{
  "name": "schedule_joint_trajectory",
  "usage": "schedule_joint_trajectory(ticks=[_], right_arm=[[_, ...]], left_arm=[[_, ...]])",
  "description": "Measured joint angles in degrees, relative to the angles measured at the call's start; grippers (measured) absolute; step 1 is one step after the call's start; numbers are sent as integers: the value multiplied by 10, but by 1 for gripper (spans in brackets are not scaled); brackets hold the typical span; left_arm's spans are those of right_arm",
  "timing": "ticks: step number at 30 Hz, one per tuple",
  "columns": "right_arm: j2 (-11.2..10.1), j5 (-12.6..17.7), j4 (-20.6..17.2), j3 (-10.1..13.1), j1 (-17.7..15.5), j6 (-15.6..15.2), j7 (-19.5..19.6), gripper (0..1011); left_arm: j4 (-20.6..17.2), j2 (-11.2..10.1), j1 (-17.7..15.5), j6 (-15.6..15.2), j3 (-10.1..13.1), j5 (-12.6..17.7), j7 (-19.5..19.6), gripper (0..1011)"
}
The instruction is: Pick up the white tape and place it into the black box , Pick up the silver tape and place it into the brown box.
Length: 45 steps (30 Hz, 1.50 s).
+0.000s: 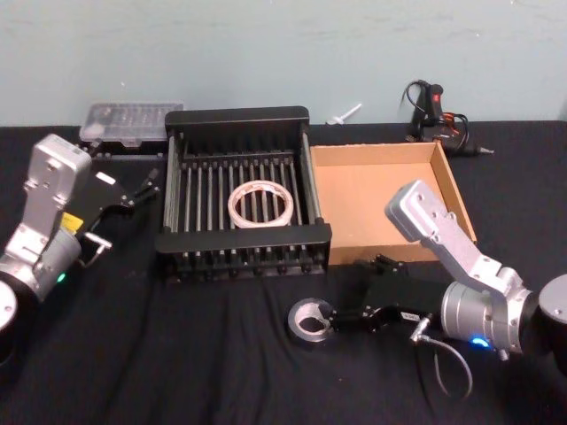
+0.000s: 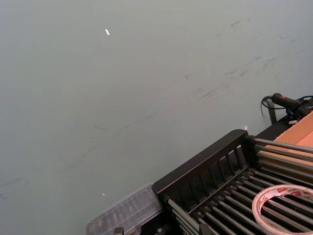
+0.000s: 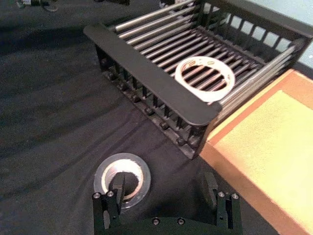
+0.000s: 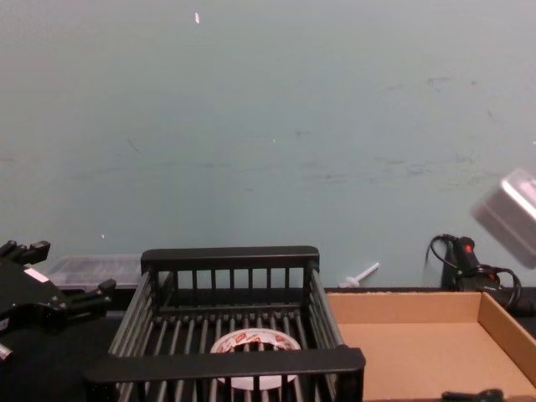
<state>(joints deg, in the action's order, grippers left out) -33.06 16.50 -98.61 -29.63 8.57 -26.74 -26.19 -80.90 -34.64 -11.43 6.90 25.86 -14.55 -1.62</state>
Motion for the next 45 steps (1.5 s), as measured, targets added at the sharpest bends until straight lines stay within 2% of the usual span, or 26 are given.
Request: schedule_joint_trajectory(ticks=[17,36,45], right_arm=[[23,-19,29,-22,22,-14,-12,1002],[43,-33,52,-29,32,-25,-14,1002],[44,-36,52,-30,32,-25,-14,1002]], left_arm=[[0,0,0,0,0,0,0,1001],[0,0,0,0,0,0,0,1002],[0,0,0,0,0,0,0,1001]])
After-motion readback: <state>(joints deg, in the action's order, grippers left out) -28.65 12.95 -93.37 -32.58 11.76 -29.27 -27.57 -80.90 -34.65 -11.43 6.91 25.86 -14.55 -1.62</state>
